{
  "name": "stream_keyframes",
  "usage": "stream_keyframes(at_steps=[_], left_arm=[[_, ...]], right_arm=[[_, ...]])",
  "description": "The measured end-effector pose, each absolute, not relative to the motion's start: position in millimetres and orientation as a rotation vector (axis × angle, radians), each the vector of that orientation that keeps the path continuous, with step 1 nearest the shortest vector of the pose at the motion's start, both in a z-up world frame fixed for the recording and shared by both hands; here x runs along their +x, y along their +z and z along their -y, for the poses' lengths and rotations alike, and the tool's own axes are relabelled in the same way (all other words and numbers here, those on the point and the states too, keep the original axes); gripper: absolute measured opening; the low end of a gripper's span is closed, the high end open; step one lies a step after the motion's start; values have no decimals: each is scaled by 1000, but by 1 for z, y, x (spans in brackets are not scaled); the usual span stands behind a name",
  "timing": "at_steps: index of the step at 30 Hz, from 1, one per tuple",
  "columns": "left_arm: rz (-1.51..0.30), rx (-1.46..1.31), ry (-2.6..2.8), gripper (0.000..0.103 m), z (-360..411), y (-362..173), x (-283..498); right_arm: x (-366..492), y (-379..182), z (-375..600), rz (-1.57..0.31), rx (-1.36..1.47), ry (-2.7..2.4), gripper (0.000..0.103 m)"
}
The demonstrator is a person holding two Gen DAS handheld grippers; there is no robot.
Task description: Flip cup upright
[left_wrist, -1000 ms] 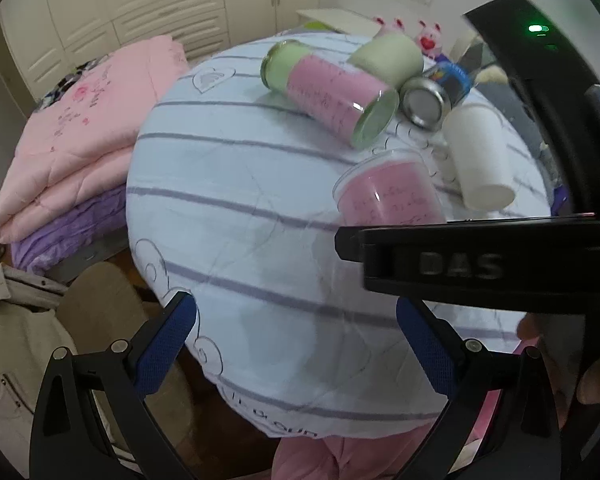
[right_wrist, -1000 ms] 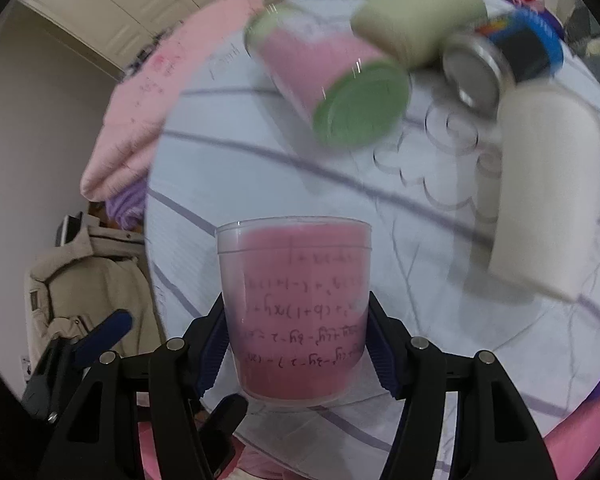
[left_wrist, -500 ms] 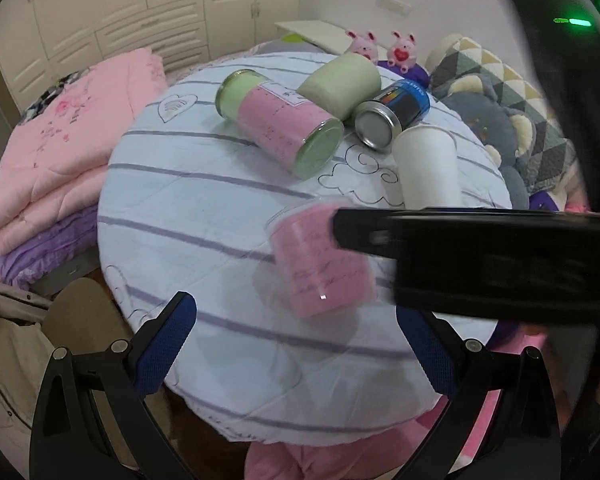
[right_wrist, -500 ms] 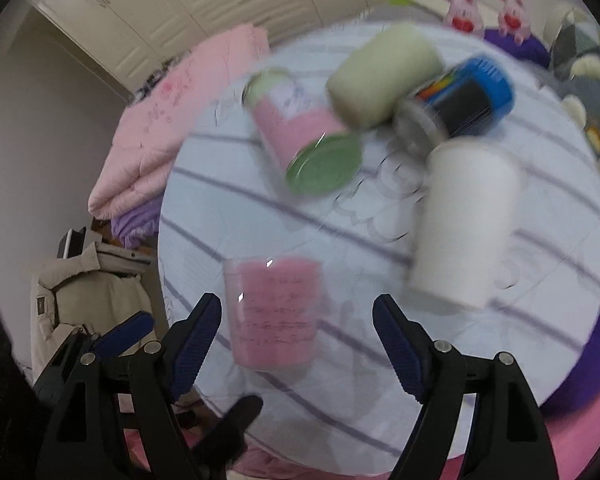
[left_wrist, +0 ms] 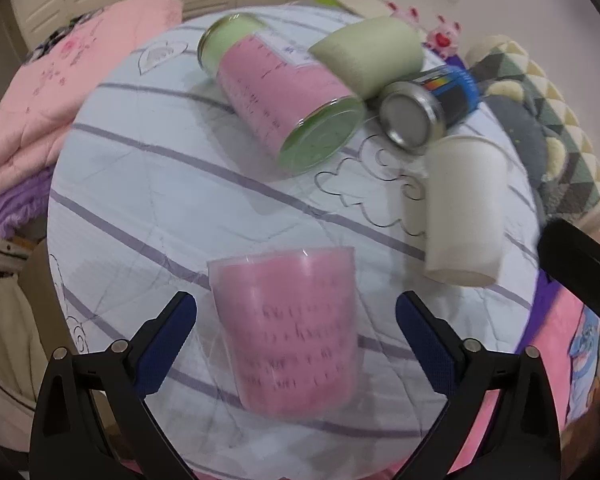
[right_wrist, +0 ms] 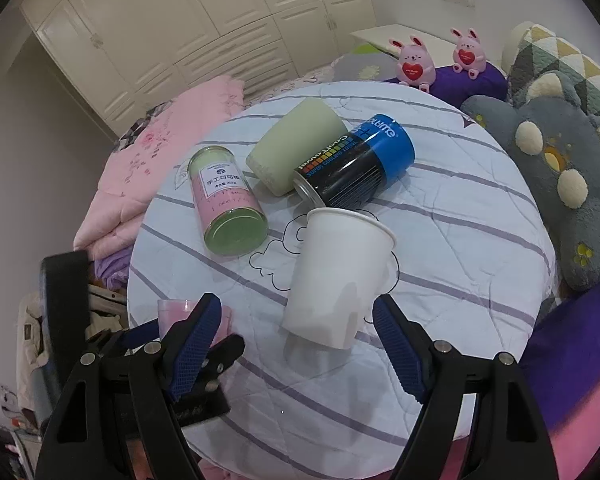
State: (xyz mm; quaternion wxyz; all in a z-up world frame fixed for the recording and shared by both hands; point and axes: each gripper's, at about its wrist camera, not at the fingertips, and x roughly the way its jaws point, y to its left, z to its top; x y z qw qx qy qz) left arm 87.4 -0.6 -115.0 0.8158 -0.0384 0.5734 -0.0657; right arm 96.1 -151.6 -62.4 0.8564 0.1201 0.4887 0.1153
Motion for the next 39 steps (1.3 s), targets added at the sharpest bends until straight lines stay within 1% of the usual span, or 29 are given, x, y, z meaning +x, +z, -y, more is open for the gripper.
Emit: stream_keyframes(at_steps=[2,4,5,6,9,10,11,18,20,25,28,32,35,39], left_arm=[[-1245,-88,-120,94,1,-120,92],[-1263,-87,-118,92,2,-123,95],[-1264,-75,-109,86,3,-124,96],[-1261,-65,-100,83,4,-124,96],[-1240,-74,-104,78,0,-121,96],[-1230,-74,-108,74,-1,-119,96],[-1219,-70,-111,68,-1,-118,95],[-1058,-97,-147,67,-14,-96,91],[-978,-63,-138,67,-15,-86,83],[-880,12,-141,67,-7,-77,79],[-881,45,-143,67,-1,-84,79],[-837,50,-164,67,5,-90,68],[-855,49,-165,67,9,-99,62],[-848,58,-165,68,11,-98,53]], right_arm=[[99,-66,151,-1045,259,263,80],[100,-68,151,-1057,276,287,80],[100,-69,151,-1059,277,294,80],[100,-69,151,-1059,269,297,80],[99,-70,147,-1057,248,312,80],[99,-71,147,-1059,246,315,80],[98,-71,147,-1059,250,315,80],[93,-68,151,-1041,268,310,80],[92,-66,153,-1028,279,312,80],[90,-64,157,-1012,296,303,80],[90,-65,158,-1015,295,300,80],[87,-66,159,-1009,291,303,80],[85,-68,158,-1012,286,303,80],[82,-67,158,-1002,275,301,80]])
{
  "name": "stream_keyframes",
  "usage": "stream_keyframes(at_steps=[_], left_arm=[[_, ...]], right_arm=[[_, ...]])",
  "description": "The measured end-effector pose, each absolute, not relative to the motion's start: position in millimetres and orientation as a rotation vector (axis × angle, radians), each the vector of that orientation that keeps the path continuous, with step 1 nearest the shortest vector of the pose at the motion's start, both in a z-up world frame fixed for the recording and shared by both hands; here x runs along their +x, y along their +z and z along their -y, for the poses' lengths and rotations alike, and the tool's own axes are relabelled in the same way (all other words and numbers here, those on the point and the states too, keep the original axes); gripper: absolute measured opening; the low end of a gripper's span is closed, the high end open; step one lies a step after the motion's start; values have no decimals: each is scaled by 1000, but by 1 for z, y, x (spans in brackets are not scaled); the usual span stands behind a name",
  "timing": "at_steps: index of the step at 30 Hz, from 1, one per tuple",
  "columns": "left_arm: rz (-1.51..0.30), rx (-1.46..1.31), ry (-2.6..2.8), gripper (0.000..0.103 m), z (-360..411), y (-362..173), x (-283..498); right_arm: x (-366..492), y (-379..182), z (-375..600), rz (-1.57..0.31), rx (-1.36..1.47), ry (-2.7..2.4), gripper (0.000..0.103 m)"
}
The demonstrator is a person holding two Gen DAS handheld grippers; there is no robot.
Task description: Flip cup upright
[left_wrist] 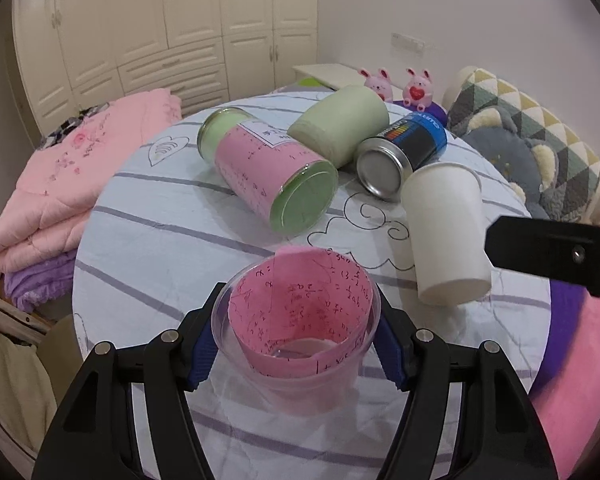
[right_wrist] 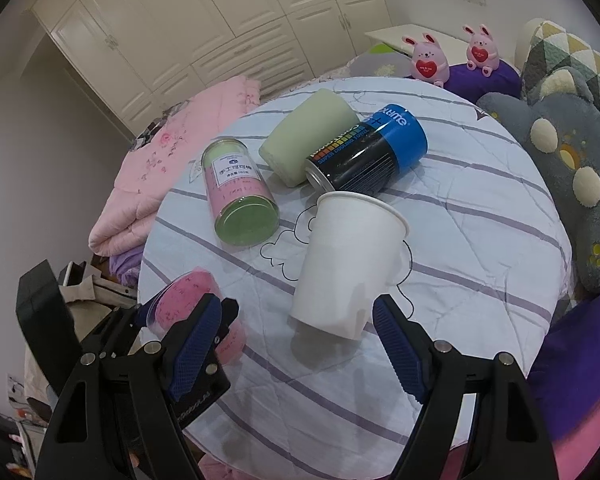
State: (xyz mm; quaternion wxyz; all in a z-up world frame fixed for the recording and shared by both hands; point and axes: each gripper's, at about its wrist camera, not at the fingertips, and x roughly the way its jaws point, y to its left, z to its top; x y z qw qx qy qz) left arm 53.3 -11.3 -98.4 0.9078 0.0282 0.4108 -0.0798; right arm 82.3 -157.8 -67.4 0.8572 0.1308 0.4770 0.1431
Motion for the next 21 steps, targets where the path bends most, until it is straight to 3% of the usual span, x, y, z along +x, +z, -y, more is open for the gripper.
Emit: stream_keyframes(at_steps=[7,16,21], left_arm=[[-864,53,-166,87,9,-100,42],[-806,-61,-168,94,-6,-74,17],[-702,-31,-108,99,-7,-50,-7]], right_arm=[[73,-59,157,-961,252,298,80],[47,-39,160,-823,238,300,80],[18,-20,154,-611,121,256,80]])
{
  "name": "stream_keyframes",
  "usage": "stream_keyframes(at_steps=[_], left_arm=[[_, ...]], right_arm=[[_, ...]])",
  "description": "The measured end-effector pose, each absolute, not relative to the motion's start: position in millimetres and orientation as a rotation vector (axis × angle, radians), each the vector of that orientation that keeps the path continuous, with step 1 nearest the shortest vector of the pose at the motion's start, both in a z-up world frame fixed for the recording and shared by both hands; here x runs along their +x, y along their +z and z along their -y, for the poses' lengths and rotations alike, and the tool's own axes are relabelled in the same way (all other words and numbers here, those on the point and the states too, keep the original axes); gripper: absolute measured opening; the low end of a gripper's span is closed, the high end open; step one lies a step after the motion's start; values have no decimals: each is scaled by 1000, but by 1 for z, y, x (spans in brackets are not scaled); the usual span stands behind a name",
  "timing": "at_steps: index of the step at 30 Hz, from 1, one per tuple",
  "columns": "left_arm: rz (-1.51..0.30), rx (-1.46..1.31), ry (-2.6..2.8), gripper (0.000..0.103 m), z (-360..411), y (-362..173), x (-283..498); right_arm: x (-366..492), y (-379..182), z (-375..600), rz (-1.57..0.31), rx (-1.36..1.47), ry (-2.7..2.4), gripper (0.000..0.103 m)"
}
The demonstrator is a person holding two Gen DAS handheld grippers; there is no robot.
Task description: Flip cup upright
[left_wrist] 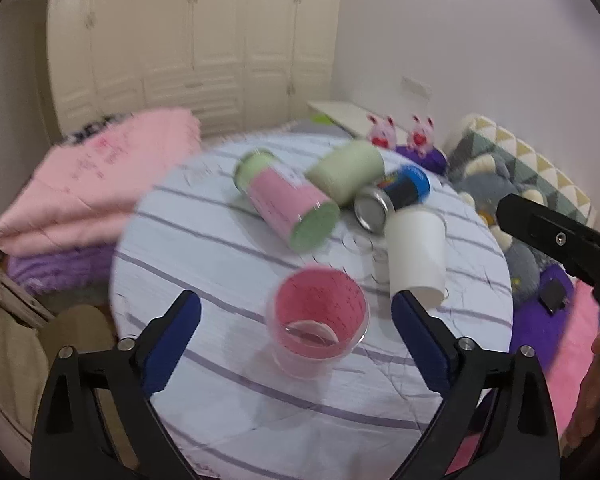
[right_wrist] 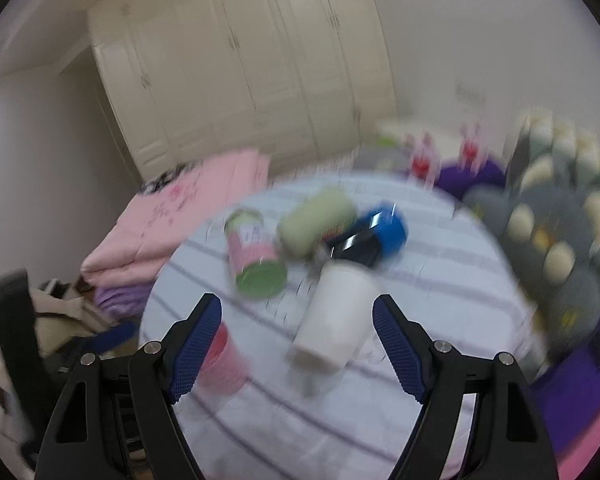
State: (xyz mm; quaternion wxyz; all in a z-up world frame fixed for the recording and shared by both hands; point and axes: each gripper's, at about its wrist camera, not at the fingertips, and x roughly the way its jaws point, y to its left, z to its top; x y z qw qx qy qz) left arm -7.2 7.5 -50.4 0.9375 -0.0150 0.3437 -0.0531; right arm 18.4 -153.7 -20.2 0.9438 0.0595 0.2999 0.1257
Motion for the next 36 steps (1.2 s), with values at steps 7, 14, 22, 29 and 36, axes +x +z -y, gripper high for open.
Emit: stream_keyframes(at_steps=[7,14,22,29,36], left_arm=[[-643,22,-64,102,-6,-32,-36],[-637,10,-81,102,1,-26,-56],[-609,6,-59,102,7,-21,-68],[-586,-9,-53,102,5,-18,-70],[-544,-8,-53,102,7,-14,-73]], right_arm=[[-14,-7,147,-471,25,214,80],[-33,-5,153,-454,55,201,80],[-46,-9,151,-442,7,170,80],[-52,-11,156,-435,24,155,80],[-56,-8,160,-401,32,149,80]])
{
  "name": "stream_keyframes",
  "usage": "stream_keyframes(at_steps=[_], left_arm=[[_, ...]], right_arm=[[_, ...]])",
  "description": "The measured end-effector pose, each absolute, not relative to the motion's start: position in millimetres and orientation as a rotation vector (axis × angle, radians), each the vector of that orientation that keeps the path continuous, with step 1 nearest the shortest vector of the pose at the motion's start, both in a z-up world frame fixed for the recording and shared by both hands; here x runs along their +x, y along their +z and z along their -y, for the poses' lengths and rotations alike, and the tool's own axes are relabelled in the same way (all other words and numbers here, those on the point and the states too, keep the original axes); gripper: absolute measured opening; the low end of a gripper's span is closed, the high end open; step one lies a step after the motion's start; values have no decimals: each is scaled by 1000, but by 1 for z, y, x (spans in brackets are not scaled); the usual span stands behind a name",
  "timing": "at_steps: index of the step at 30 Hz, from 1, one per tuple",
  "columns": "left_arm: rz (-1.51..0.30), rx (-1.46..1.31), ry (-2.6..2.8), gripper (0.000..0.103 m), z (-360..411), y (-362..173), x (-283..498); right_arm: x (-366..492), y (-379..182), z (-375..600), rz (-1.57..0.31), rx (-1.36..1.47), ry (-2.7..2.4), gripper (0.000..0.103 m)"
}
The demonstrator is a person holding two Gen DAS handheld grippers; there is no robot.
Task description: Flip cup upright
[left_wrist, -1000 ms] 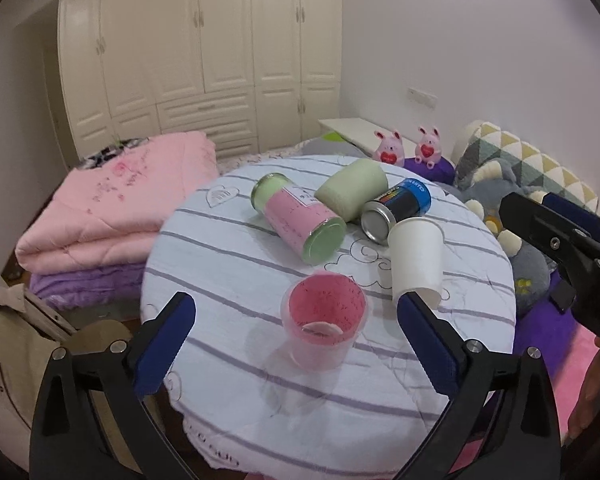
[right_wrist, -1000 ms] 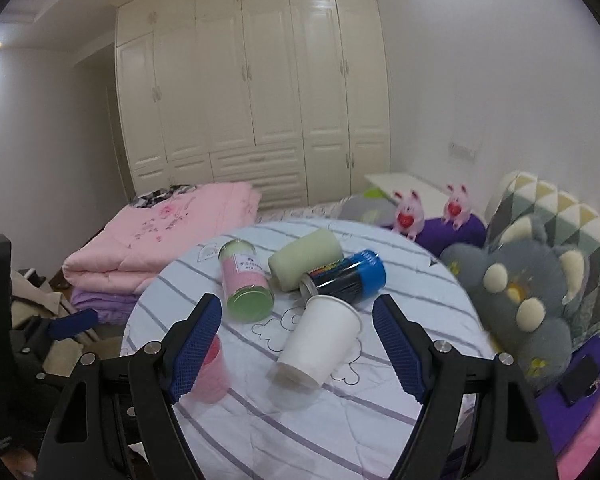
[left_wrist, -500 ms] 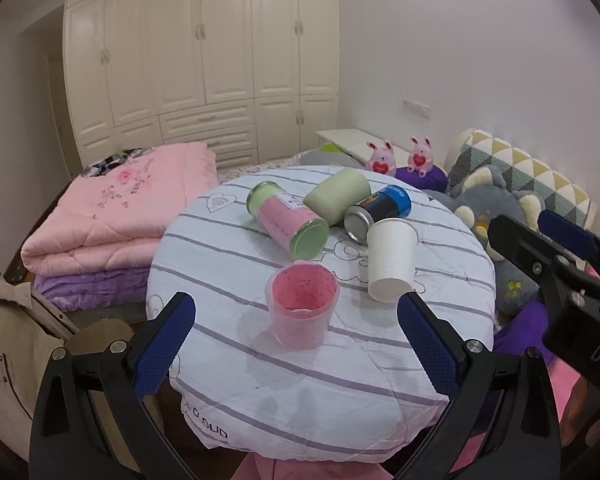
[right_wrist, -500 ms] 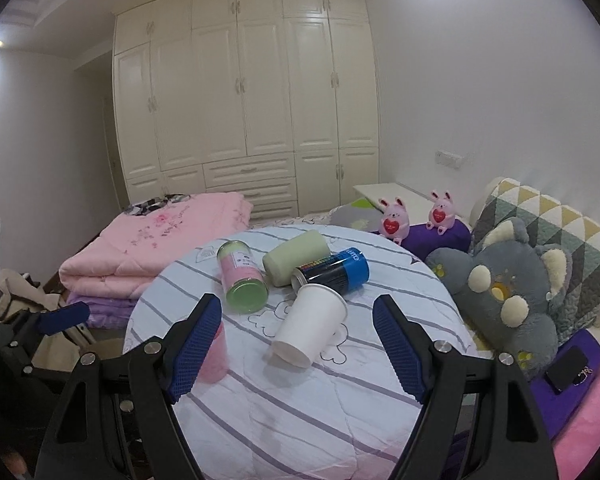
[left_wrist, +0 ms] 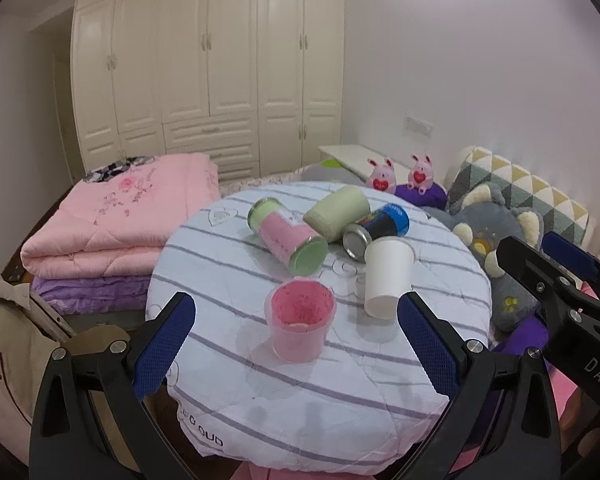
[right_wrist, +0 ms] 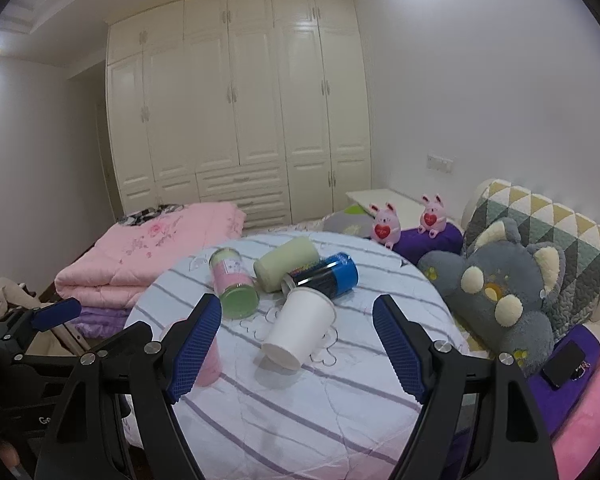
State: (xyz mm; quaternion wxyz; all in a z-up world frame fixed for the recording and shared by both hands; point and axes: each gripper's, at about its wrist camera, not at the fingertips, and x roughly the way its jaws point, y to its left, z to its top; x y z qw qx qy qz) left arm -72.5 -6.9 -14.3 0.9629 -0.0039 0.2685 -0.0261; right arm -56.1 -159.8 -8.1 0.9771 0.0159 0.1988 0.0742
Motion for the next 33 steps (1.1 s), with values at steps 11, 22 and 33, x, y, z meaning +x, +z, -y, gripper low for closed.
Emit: stream_keyframes(at_steps=[11,22,33], left_arm=[[-507,7,-46,102,11,-14,-69],[-507,12,-52,102,13,-21,-66],[-523,14,-50,102,14,-26,-63]], right_arm=[[-58,-6,157,-347,17,141,80],[-56,-8,158,-348,20,142,80],[-52,-14,157,-366,14,145,80]])
